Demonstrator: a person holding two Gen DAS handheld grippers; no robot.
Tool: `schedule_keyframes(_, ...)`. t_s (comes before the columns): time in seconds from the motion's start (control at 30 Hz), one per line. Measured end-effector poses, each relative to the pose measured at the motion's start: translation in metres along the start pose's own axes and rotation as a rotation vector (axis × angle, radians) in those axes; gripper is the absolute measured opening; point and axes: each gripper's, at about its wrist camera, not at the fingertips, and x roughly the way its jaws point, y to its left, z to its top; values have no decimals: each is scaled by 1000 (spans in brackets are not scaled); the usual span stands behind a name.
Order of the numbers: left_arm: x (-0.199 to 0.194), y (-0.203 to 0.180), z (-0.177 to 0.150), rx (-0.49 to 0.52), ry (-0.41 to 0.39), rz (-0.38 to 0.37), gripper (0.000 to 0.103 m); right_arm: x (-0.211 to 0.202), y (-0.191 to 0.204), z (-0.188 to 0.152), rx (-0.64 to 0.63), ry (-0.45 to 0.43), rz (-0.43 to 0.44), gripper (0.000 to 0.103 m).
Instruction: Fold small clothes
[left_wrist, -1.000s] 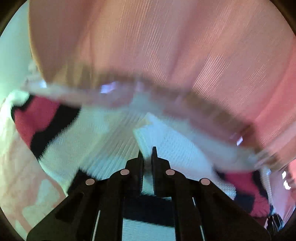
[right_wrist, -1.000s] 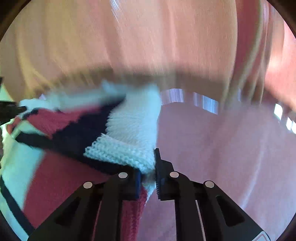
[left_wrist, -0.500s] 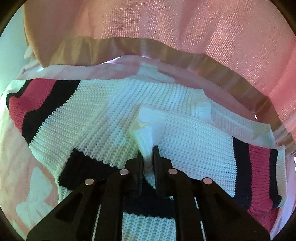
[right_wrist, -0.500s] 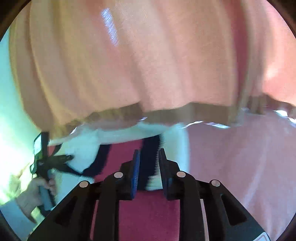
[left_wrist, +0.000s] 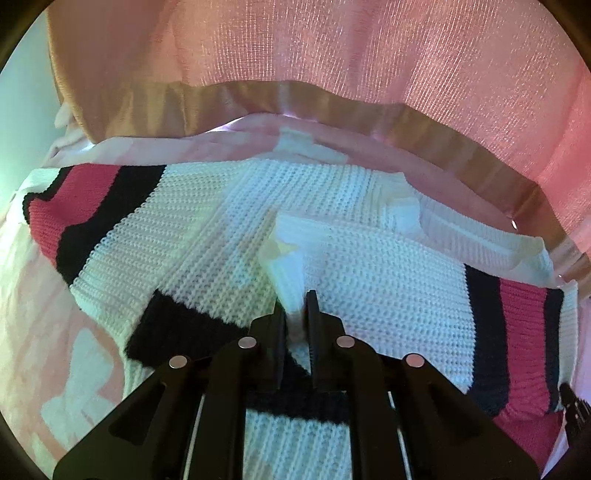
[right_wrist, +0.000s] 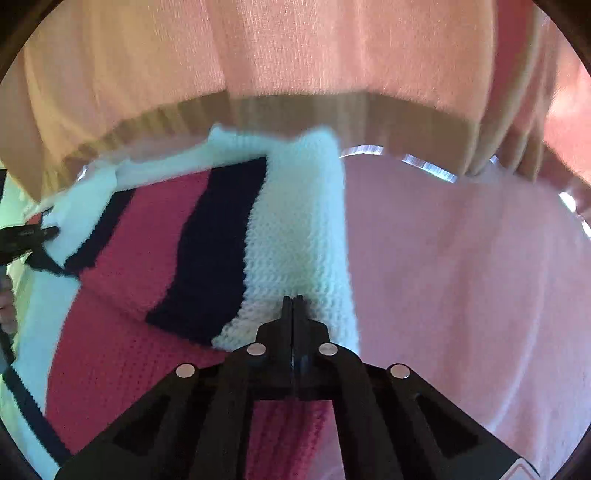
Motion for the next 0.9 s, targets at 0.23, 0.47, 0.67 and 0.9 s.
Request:
schedule_keyframes(0.23,-51,92,23,-262,-89,-23,66,-73,39,-10,-16,-105,110,9)
schedule_keyframes(0.47,-36,262,58,-596,-105,148,73,-92,79,-34,-104,-124,175,28)
schedule_keyframes(0.67,13,314,56,-733,-9,101,27,-73,95,-44,-147,-60,162,28)
schedule_keyframes(0.9,-57,221,81,-486,-246,164,10,-75,78,-35,-97,-74,151,31)
